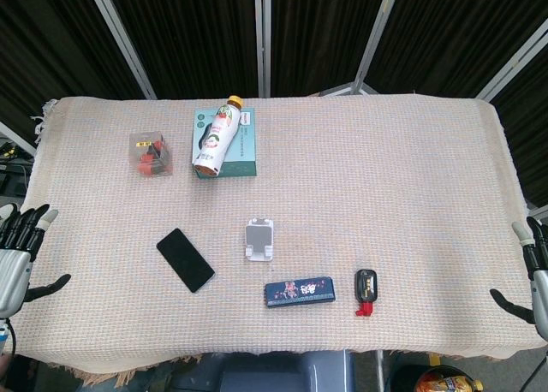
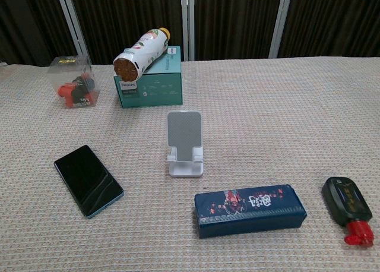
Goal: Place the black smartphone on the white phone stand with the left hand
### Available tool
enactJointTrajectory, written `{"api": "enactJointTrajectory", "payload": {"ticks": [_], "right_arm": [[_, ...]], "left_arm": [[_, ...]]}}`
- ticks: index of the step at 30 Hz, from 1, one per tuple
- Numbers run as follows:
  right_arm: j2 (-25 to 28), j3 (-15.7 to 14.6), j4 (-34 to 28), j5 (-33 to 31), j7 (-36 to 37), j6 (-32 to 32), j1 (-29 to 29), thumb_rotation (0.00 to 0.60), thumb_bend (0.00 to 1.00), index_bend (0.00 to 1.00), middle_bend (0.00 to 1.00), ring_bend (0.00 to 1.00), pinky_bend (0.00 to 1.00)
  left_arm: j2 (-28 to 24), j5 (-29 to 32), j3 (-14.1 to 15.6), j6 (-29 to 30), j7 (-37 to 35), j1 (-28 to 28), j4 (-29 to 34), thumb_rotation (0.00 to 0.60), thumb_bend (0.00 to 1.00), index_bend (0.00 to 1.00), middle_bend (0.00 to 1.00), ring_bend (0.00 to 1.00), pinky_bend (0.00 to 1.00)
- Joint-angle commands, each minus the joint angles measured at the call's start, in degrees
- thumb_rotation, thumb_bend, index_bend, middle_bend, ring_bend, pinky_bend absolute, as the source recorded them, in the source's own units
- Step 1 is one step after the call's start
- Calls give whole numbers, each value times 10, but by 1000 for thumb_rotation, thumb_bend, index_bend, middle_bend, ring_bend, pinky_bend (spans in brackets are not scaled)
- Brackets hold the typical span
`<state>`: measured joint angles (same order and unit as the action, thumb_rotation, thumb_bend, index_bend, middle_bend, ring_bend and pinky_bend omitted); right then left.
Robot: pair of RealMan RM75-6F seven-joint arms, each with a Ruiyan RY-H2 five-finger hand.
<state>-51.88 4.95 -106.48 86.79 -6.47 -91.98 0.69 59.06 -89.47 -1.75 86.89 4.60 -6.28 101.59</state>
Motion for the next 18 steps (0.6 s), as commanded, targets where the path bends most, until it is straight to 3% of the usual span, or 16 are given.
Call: {"api": "enactJointTrajectory", "payload": {"ticks": [1,8,18], "right_arm": [[2,-1,-2,-2,1,3,0,600,0,0,0,0,0],[5,-1,-6,-1,6,7,-2,600,0,0,0,0,0],[-4,8,1,-38,-13,35,-15,600,0,0,0,0,0]], "left_arm": [[2,0,0,-2,4,0,-1,600,0,0,0,0,0],[8,9,-1,-30,10,-14,-9,600,0,0,0,0,0],[99,24,-32,-248,72,-173,-100,600,0,0,0,0,0]]}}
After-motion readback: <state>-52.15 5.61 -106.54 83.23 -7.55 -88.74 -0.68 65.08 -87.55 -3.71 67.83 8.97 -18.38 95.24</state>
